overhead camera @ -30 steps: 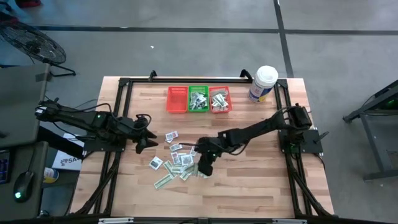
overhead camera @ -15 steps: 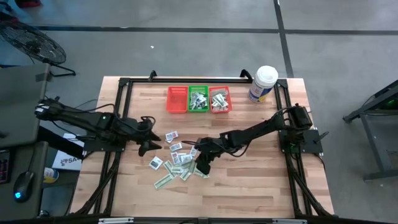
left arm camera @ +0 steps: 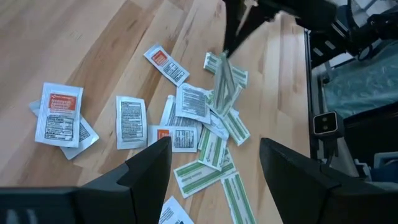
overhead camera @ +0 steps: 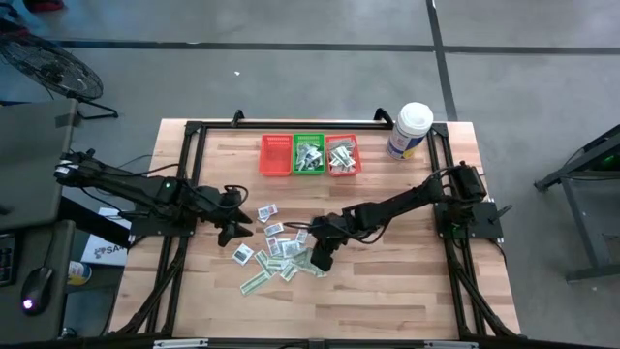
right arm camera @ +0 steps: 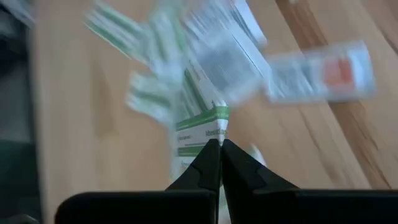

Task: Pick & Place First Aid Supplies
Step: Put the bandage pack into the right orange bin

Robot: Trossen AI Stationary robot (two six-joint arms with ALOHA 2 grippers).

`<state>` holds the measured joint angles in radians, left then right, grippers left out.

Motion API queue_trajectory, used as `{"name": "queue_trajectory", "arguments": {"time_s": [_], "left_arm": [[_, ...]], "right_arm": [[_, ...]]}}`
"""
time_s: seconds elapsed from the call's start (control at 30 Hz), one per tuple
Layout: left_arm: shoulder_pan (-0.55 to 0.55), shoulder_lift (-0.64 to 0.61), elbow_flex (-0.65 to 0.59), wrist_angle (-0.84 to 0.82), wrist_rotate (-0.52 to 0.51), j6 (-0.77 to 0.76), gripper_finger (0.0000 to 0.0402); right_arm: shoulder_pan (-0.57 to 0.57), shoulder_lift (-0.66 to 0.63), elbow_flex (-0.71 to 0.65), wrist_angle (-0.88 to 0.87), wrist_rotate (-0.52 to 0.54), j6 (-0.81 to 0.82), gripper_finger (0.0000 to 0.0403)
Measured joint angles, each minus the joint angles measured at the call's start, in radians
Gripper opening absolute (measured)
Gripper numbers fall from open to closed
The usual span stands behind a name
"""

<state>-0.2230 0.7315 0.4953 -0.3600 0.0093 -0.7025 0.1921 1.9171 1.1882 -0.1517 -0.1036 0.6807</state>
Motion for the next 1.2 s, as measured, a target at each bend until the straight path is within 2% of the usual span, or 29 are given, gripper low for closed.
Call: {"name": "queue_trajectory", "arguments": {"time_s": [0.1, 0.4, 0.7, 0.87, 0.97, 1.2], "left_arm": [[0.0, 0.0, 0.0, 0.0, 0.0, 0.0, 0.024], [0.0, 0.0, 0.0, -0.001, -0.001, -0.001, 0.024], [0.0, 0.0, 0.0, -0.001, -0.001, -0.005, 0.024], [0.0, 0.0, 0.0, -0.001, -0.001, -0.006, 0.024], [0.0, 0.0, 0.0, -0.001, -0.001, -0.006, 0.024], [0.0, 0.0, 0.0, -0.001, -0.002, -0.004, 0.024]], "right_arm": [[0.0, 0.0, 0.0, -0.068, -0.011, 0.001, 0.0], [0.005, 0.0, 0.0, -0.128, -0.053, 0.001, 0.0004], [0.005, 0.0, 0.0, -0.121, -0.063, 0.001, 0.006], [0.005, 0.0, 0.0, -0.114, -0.075, 0.0, 0.0075], [0.005, 0.0, 0.0, -0.104, -0.093, -0.005, 0.0069], [0.009, 0.0, 0.0, -0.102, -0.077, -0.026, 0.0015]]}}
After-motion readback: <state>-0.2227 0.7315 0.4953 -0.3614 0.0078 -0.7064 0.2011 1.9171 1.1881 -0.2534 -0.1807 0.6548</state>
